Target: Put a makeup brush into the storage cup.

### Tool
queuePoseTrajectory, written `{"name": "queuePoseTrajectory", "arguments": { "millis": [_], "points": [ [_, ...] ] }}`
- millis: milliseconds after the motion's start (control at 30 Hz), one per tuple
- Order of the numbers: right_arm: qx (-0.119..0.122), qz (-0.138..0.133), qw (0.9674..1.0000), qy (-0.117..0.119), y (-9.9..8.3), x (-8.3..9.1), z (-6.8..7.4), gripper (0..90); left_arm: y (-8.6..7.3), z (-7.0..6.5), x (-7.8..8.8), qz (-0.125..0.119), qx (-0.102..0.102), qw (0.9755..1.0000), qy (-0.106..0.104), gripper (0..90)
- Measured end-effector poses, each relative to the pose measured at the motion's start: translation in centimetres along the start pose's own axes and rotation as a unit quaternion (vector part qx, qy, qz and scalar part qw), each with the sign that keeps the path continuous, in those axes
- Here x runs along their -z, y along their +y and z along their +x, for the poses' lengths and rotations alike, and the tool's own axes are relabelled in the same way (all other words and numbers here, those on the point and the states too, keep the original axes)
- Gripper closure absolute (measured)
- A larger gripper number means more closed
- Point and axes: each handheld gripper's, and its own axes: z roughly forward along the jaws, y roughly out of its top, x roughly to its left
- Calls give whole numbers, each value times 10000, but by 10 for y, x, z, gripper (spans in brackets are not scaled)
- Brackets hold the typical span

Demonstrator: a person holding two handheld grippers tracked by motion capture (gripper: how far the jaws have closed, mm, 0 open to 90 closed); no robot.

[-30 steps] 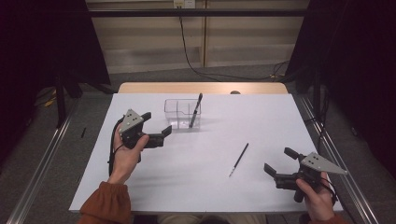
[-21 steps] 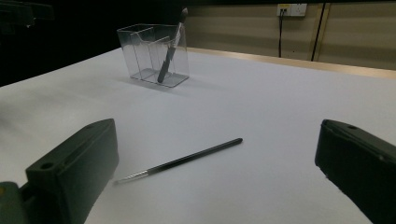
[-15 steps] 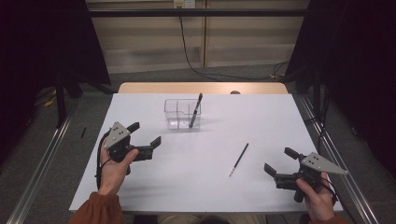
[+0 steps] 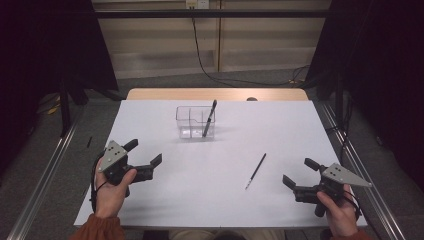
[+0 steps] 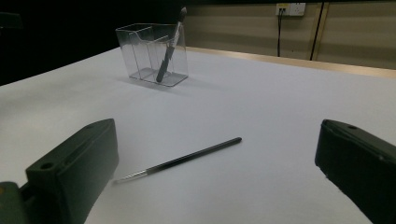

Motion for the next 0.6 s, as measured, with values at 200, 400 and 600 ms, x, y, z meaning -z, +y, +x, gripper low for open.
{"name": "queuePoseTrajectory", "arguments": {
  "millis": [200, 400, 600],
  "points": [
    [-21, 5, 10000, 25, 0, -1, 1, 0, -8, -4, 11, -10, 106, 9999, 124, 38],
    [9, 23, 10000, 23, 1, -2, 1, 0, -15, -6, 20, -6, 20, 9999, 169, 35],
    [2, 30, 10000, 18, 1, -4, 1, 0, -24, -4, 29, -48, 104, 9997, 228, 34]
  ]
}}
